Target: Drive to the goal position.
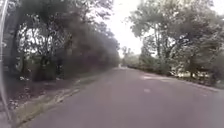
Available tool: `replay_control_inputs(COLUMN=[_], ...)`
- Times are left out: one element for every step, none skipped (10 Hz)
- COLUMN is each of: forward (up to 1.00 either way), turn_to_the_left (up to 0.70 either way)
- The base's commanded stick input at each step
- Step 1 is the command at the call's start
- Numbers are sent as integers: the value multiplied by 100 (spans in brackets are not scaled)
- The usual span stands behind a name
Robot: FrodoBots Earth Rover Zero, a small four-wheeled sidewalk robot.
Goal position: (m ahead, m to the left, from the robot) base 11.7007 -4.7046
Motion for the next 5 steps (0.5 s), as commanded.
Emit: replay_control_inputs(forward=[70,70,70,70,70], turn_to_the_left=[0,0,0,0,0])
